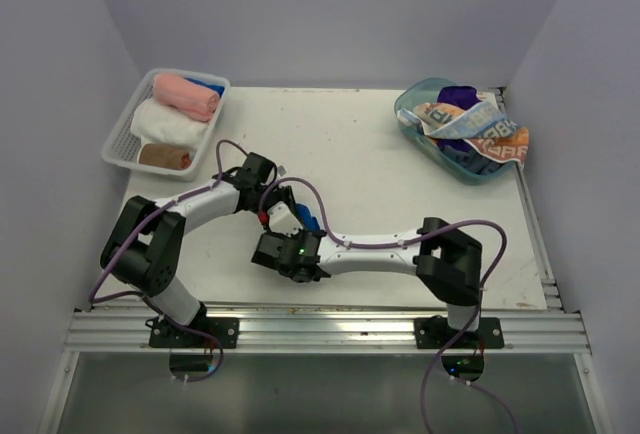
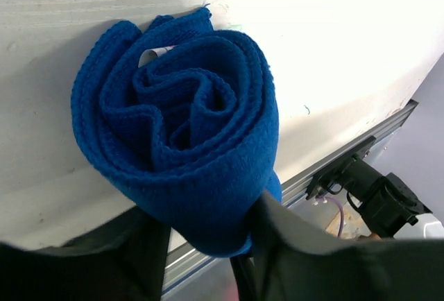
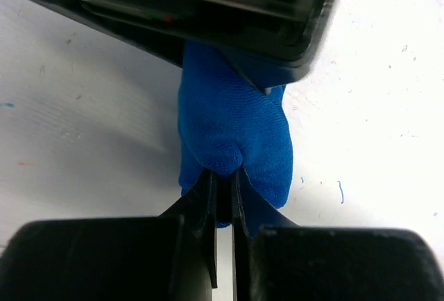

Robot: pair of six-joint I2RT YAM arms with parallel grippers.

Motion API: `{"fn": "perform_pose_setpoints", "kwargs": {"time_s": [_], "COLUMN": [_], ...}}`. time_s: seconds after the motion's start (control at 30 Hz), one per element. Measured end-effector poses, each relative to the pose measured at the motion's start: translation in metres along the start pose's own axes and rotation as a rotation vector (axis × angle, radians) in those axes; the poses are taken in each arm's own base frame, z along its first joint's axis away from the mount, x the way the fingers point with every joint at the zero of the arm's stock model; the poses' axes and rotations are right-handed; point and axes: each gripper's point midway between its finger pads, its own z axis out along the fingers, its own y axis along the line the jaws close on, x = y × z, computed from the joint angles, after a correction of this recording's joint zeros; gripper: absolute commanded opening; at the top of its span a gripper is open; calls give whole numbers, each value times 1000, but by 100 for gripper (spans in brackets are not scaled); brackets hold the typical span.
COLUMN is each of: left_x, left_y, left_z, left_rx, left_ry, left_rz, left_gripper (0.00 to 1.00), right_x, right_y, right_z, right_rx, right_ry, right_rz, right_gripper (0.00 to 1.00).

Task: Roll the towels
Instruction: Roll the towel

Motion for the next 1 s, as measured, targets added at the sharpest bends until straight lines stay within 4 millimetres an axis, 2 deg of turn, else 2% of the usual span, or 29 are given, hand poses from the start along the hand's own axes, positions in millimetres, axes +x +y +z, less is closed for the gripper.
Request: {"fn": "perform_pose_setpoints", "kwargs": {"time_s": [0.03, 0.13, 0.2, 0.33, 0.5, 0.6, 0.83, 1.0], "left_x": [0, -1, -2, -4, -5, -5, -2, -2], "left_y": [0, -1, -2, -4, -5, -5, -3, -2], "left_z": [-1, -2, -3, -6, -6, -6, -3, -2], "left_rx": [0, -1, -2, -2, 0, 4, 15, 14], "left_ry": [0, -4, -10, -23, -27, -28, -21, -20], "left_rz": [0, 5, 7, 12, 15, 16, 18, 17], "left_gripper": [61, 76, 83, 82, 77, 79, 80, 75], "right_x": [1, 3, 3, 4, 1, 0, -2, -4], "right_y": [-3, -11, -18, -24, -19, -17, -13, -10], "right_z": [0, 0, 1, 4, 6, 7, 12, 12], "right_rx": [-21, -100, -153, -262, -374, -437, -536, -585], "right_ry": [-1, -5, -9, -17, -29, -39, -39, -37], "right_rz": [21, 103, 167, 283, 387, 454, 592, 661], "right_gripper": [0, 0, 0, 0, 0, 0, 0, 0]}}
